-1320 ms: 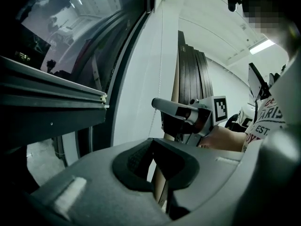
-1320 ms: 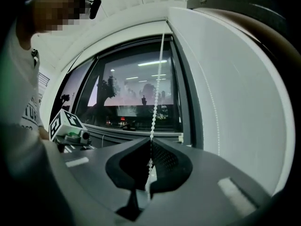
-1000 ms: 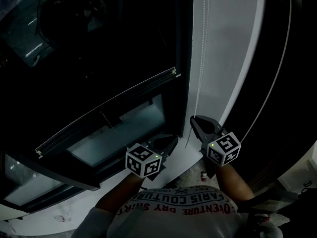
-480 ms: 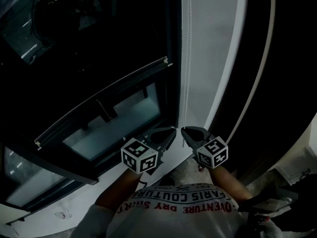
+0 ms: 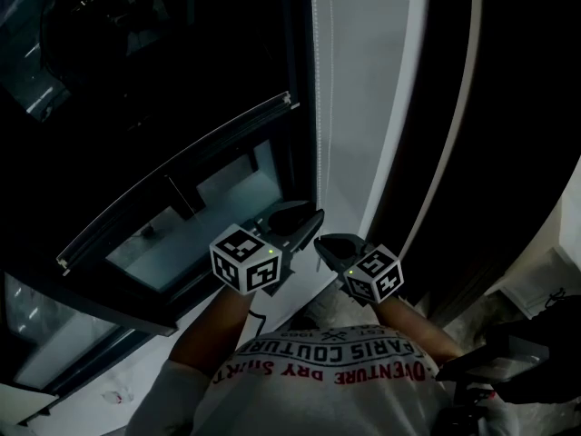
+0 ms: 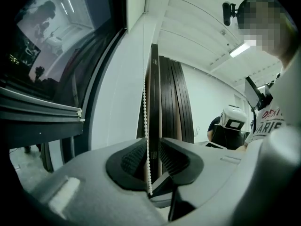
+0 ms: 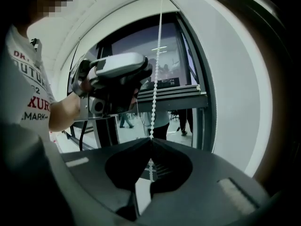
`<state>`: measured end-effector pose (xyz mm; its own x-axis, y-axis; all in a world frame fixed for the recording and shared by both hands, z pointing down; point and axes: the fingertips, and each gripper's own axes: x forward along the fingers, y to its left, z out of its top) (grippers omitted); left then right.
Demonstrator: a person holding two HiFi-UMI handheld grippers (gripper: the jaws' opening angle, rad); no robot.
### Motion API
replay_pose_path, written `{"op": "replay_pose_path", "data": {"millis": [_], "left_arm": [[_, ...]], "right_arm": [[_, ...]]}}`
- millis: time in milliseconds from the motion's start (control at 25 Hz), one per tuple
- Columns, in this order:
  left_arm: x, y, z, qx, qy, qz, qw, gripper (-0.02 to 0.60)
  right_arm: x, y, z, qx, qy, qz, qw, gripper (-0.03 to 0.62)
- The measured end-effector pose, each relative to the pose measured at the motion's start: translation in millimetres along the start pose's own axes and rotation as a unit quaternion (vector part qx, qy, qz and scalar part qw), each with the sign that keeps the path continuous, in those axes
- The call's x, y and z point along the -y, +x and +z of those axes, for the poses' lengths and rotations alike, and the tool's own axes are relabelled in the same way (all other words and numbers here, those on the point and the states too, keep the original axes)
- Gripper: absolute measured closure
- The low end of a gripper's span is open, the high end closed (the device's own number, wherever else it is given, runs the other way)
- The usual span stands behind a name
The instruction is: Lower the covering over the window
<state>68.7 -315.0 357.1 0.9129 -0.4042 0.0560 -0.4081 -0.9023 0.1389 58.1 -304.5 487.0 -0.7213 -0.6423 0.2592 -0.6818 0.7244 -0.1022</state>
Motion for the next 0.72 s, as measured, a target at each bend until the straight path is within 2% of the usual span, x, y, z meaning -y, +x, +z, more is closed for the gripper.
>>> {"op": "replay_pose_path", "data": {"millis": [80,320,520,600,720], "left_arm": [[0.0,3.7,8.1,-0.001,0.003,-0.011,0.9999,0.485],[-17.8,16.1,35.4,0.010,0.019,-0.024,0.9995,0.485],[-33.5,28.1,53.1,0.001,0.008,-0.034,0.9994,0.491],[-39.1,29.9,54.3,-0.012,0.007,-0.030,0.9995,0.560],[-42.3,28.5,52.6,-0.019,0.015,-0.022,0.9995,0.561]], "right_arm": [[-2.0,0.2,0.0,-0.003,-0.002,0.000,1.000,0.586],[0.3,10.8,-0.9,0.000,0.008,0.005,1.000,0.586],[3.6,27.9,1.0,-0.002,0.029,0.012,0.999,0.586],[6.6,32.8,2.6,-0.005,0.024,0.009,1.000,0.586],[9.3,33.0,1.7,-0.002,0.030,0.006,1.000,0.586]]}}
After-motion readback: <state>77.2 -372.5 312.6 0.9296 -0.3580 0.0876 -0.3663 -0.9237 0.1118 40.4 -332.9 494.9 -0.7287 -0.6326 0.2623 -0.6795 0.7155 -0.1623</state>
